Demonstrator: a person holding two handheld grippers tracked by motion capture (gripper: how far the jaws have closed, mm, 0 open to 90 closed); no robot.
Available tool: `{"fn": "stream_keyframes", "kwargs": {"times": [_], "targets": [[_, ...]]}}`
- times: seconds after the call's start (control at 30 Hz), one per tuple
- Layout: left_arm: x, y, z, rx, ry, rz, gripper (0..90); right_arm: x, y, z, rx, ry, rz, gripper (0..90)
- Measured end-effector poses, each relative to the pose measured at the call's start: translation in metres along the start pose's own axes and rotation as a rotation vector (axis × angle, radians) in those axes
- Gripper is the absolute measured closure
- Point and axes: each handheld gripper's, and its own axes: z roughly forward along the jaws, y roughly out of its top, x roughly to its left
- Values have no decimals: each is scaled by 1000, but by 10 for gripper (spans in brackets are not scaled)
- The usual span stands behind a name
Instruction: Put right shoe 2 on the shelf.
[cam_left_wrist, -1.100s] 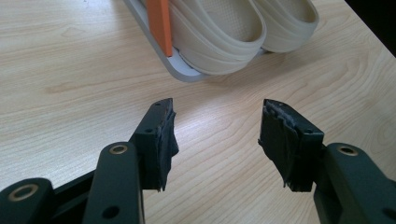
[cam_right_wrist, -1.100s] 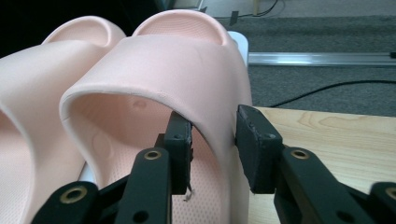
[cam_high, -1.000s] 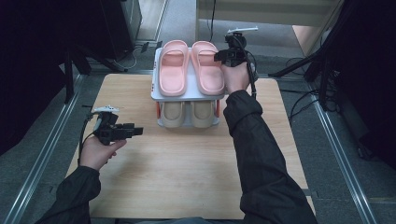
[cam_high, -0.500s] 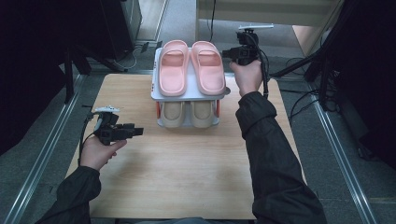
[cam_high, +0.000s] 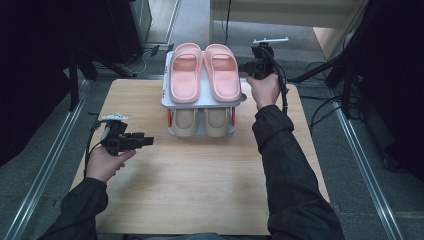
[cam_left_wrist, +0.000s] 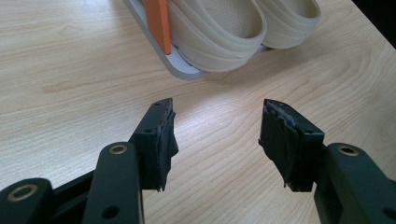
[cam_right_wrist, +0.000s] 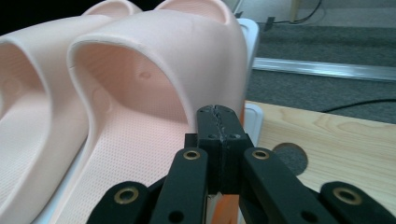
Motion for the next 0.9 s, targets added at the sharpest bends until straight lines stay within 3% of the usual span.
{"fn": "stream_keyframes", "kwargs": {"times": [0.4,0.9], "targets": [[-1,0,1,6,-5,5,450,12,-2,4,-1,45,-29,900],[0,1,0,0,-2,2,451,16,-2,5,-1,47,-49,897]]}}
